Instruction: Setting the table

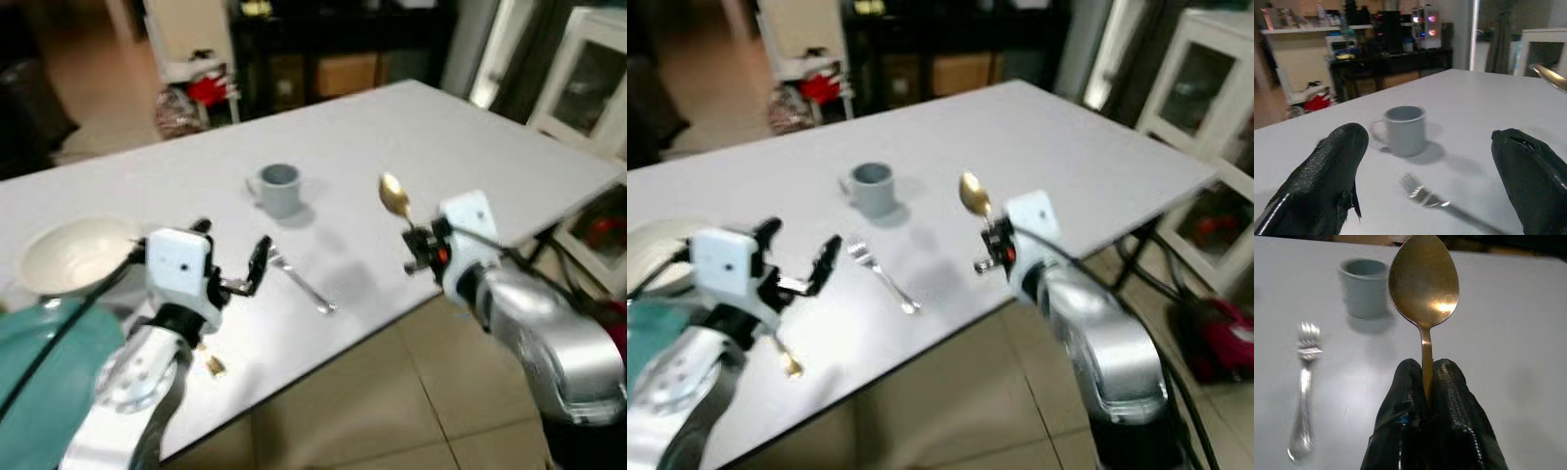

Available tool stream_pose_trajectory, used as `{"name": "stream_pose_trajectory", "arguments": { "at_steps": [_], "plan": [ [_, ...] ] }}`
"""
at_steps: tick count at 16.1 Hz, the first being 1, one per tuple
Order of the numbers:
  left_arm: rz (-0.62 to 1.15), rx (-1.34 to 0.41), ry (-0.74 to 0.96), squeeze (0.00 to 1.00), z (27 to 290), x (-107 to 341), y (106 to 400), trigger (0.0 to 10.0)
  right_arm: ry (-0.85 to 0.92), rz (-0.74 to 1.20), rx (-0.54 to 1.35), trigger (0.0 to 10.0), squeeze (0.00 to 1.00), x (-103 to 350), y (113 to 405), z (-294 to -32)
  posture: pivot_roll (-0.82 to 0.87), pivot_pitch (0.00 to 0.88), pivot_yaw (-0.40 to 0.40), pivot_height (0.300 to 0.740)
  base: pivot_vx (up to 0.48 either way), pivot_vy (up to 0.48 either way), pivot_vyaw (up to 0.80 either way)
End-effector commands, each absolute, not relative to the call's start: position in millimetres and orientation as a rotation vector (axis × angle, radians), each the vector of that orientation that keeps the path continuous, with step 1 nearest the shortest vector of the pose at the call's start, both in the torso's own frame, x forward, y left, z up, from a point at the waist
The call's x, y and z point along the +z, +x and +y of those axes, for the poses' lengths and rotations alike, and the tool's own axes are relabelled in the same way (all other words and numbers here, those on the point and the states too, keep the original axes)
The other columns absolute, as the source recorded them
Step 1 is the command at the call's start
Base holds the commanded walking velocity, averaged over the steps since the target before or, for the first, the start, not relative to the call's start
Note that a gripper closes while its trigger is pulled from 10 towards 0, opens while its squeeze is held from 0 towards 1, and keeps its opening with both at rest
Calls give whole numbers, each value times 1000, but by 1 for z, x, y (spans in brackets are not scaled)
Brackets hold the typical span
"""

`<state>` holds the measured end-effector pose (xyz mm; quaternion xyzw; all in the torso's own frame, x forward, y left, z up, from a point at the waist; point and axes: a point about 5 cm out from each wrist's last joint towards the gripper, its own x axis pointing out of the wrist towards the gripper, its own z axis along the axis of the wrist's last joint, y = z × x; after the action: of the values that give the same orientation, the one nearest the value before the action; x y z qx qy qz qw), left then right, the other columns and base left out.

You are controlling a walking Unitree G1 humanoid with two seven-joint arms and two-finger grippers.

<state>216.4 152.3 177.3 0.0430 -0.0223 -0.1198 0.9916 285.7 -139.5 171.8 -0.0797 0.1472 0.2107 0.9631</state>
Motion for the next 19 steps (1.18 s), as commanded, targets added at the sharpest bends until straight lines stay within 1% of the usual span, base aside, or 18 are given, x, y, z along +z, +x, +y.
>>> {"name": "stream_pose_trajectory", "arguments": {
  "at_steps": [1,2,3,4,5,6,8,9,12,19],
  "plan": [
    [-7,-242,106,0,157,174,214,10000,-193,302,494,10000,0,171,293,-131,15,10,-31,740,0,0,0],
    [1,-291,120,0,157,175,211,10000,-207,310,513,10000,0,170,306,-130,24,20,-26,740,0,0,0],
    [6,-376,139,0,154,176,208,10000,-233,322,547,10000,0,168,322,-130,24,20,-26,740,0,0,0],
    [12,-431,151,0,153,178,206,10000,-246,322,571,10000,0,167,332,-129,40,39,-20,740,0,0,0],
    [30,-466,159,0,154,178,204,10000,-262,327,577,10000,0,168,341,-128,47,47,-13,740,0,0,0],
    [56,-515,187,0,158,179,204,10000,-299,353,615,10000,0,164,357,-124,55,57,-10,740,0,0,0],
    [68,-544,209,0,161,181,206,10000,-302,381,652,10000,0,160,364,-121,68,70,-2,740,0,0,0],
    [84,-581,236,0,166,184,206,10000,-336,450,696,10000,0,145,370,-115,78,83,8,740,0,0,0],
    [93,-601,240,0,167,186,204,10000,-352,497,711,10000,0,133,371,-108,85,101,20,740,0,0,0],
    [140,-683,222,0,162,185,195,10000,-353,513,694,10000,0,122,376,-84,85,124,26,740,0,0,0]
  ]
}}
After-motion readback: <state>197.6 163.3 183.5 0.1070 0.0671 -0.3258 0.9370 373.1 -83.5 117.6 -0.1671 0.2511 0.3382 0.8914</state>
